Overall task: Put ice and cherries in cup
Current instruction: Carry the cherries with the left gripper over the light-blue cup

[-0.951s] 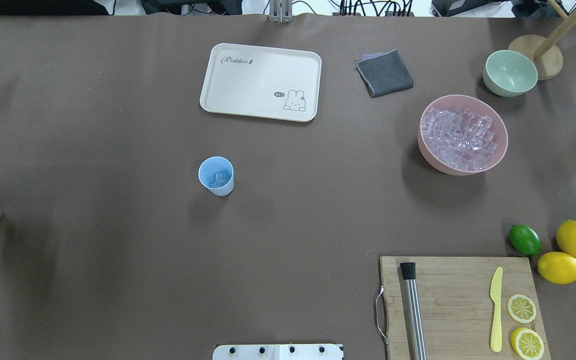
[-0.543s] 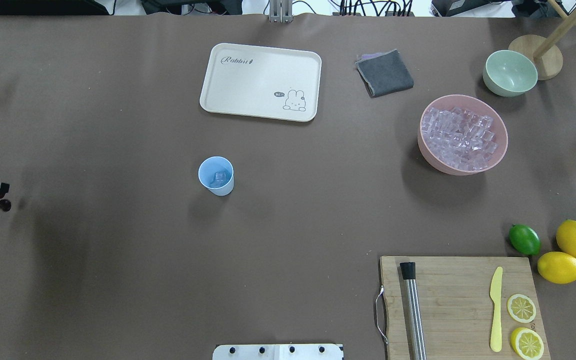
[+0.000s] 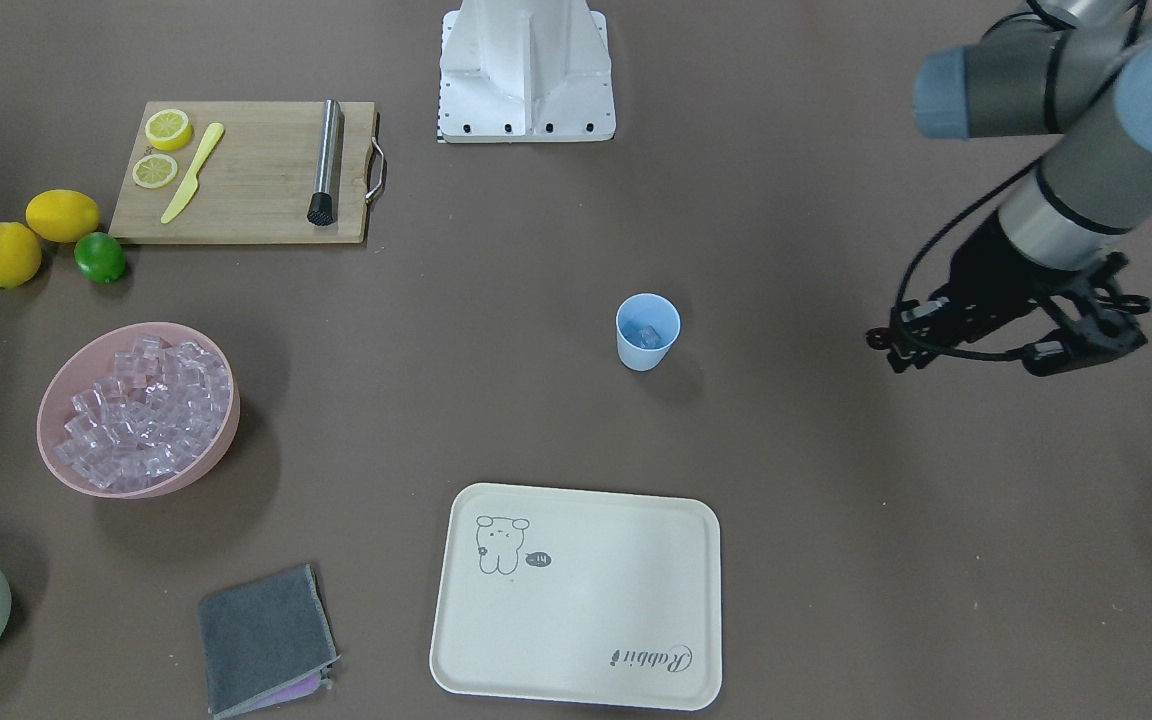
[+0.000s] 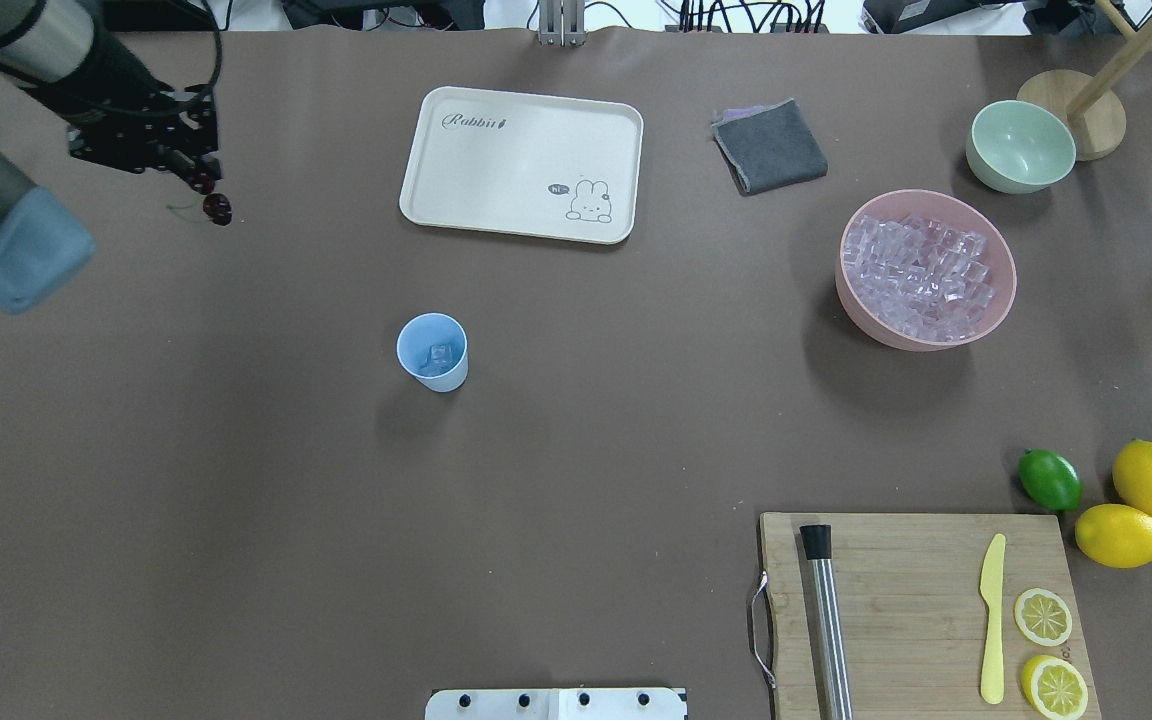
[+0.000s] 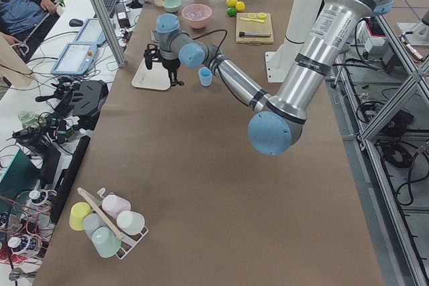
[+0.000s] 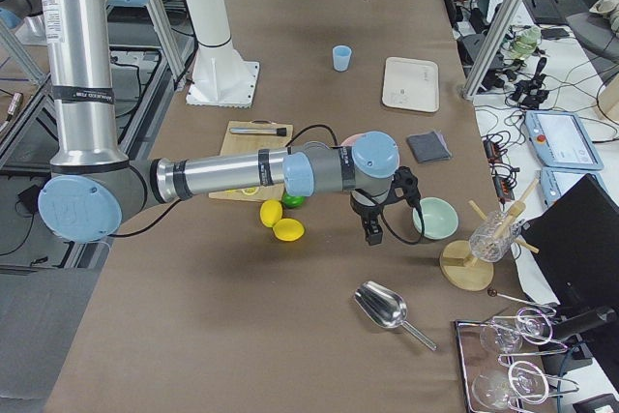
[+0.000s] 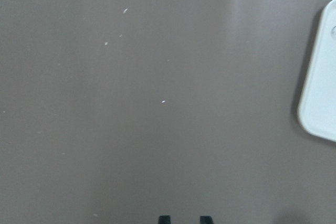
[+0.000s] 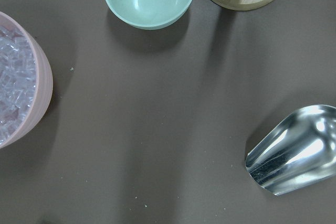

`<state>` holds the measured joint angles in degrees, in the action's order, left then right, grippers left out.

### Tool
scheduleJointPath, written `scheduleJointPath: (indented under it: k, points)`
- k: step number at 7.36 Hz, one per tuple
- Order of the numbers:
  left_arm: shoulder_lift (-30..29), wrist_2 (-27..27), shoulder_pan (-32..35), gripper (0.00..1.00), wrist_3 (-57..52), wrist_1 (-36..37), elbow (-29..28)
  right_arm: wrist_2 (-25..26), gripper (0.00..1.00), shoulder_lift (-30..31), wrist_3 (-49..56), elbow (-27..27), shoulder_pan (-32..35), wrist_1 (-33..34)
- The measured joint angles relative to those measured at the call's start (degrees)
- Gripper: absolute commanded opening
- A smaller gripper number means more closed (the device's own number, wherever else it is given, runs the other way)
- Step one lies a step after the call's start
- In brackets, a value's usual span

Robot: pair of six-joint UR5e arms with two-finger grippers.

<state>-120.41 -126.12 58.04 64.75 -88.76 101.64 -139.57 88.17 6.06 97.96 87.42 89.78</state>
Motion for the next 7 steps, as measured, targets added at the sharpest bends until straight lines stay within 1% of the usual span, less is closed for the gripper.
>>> scheduleJointPath:
  k: [2,3,4,5,7]
  points:
    - [-6.6,10.9,-11.5,0.30,15.3,1.4,0.9,0.3,0.99,0.2,-0.2,-0.2,0.0,0.0]
    - [-8.1,15.2,-15.6,0.30,19.4,1.4,1.1,2.1,0.99,0.4,-0.6,-0.3,0.0,0.3]
    - [-8.6,17.7,-17.5,0.30,21.0,1.5,1.0,4.8,0.99,0.3,-1.0,-0.4,0.0,1.2]
    - [-8.6,19.1,-18.3,0.30,21.5,1.4,1.0,6.3,0.99,0.4,-1.3,-0.4,0.0,2.0]
    - [-8.3,20.5,-19.4,0.31,21.6,1.3,0.2,6.4,0.99,0.7,-1.2,-0.2,0.1,2.4]
